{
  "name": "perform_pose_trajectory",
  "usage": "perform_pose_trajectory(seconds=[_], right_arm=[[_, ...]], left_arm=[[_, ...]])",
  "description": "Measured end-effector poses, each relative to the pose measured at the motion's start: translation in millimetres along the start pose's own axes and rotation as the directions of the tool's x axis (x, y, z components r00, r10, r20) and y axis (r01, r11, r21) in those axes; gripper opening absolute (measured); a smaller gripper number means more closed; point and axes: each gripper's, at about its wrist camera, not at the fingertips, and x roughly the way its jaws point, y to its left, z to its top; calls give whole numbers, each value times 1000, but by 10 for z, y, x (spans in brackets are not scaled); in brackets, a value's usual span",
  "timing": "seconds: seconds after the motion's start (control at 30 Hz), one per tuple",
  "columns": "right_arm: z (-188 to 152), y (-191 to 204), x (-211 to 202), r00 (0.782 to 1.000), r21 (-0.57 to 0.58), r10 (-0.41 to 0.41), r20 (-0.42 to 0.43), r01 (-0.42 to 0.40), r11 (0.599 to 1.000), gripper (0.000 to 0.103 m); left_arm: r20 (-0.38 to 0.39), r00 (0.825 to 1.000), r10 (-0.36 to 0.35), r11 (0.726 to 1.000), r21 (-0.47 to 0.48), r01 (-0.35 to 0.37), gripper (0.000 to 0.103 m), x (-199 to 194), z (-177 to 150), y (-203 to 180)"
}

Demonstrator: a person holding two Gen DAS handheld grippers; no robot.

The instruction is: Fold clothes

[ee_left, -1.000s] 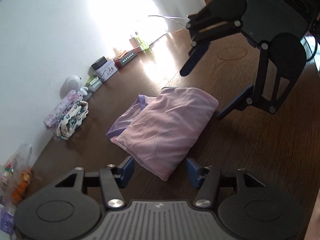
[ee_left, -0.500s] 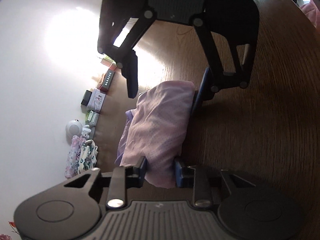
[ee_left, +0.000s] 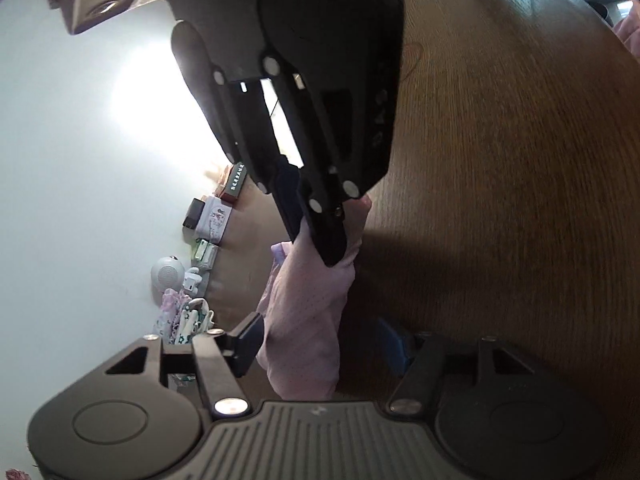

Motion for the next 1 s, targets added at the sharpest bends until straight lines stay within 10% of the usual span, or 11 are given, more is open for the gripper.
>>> perform_pose_trajectory(seconds=[0.13, 0.2, 0.27, 0.33, 0.4, 0.7, 0.8, 0.87, 0.93, 1.0], right_arm=[[-11, -44, -120, 998, 27, 63, 17, -63, 998, 13], [-50, 11, -176, 998, 29, 57, 33, -58, 998, 13], [-118, 105, -217, 998, 16, 21, 58, -22, 1000, 17], [-215, 205, -255, 995, -1, -22, 96, 22, 1000, 57], [-328, 371, -233, 990, -71, -90, 111, 98, 993, 72], [-599, 774, -78, 925, -221, -315, 212, 359, 907, 90], [-590, 756, -83, 938, -192, -271, 216, 313, 930, 88], [-593, 785, -45, 940, -205, -276, 200, 315, 926, 67], [-596, 792, -16, 945, -210, -270, 183, 306, 928, 22], [-579, 739, -87, 960, -176, -216, 180, 248, 953, 18]], left_arm=[[-3, 999, 46, 997, 67, -45, 50, 142, -21, 8], [-5, 1000, 7, 996, 87, -7, 15, 152, -19, 22], [-14, 999, -51, 994, 99, 52, 14, 125, -9, 43], [-25, 992, -123, 990, 61, 125, 13, 92, -3, 120], [-21, 983, -183, 983, -2, 183, 13, 53, -9, 235], [-10, 947, -322, 935, -162, 317, 13, -108, 12, 441], [-15, 944, -328, 930, -178, 321, 14, -149, 12, 388], [-14, 943, -332, 929, -179, 324, 14, -159, 16, 356], [-14, 940, -341, 925, -181, 333, 14, -156, 15, 352], [-24, 933, -360, 918, -186, 349, 13, -228, 25, 334]])
